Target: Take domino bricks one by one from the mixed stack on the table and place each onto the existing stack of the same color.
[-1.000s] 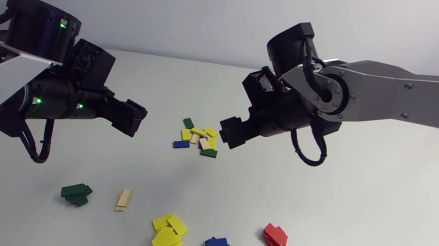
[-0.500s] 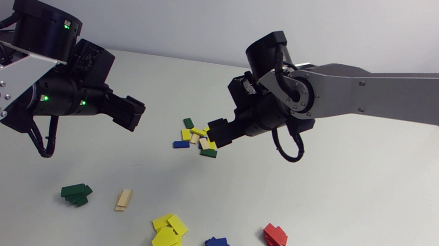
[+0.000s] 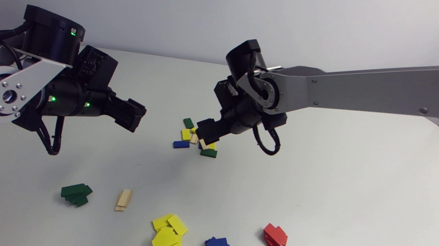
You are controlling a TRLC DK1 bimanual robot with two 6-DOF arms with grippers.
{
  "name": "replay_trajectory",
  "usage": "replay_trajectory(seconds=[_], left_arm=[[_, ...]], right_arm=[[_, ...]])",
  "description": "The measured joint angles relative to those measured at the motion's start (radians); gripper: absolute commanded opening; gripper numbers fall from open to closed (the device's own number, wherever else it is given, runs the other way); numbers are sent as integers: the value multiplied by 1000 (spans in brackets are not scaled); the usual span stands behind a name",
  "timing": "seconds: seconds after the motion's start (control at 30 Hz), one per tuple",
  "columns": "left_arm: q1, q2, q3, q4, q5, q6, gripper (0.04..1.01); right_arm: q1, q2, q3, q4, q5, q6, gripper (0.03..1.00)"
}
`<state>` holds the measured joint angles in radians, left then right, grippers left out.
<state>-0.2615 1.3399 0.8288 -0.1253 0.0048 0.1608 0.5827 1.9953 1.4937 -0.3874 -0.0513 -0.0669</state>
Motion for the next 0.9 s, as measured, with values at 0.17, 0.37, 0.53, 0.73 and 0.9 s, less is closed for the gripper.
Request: replay_trajectory(seconds=[0.17,0.37,0.53,0.73,0.9], left_arm=[[0,0,-2,1,23,3,1003],[19,0,-5,3,50,11,1003],[32,0,-5,3,72,23,1003],[45,0,-6,2,95,33,1003],[52,0,-6,2,105,37,1003]], right_arm=[[0,90,103,-59,0,0,866],[0,171,236,-138,0,0,866],[0,245,350,-214,-1,0,866],[1,319,443,-296,0,0,866],[7,349,495,-351,2,4,866]])
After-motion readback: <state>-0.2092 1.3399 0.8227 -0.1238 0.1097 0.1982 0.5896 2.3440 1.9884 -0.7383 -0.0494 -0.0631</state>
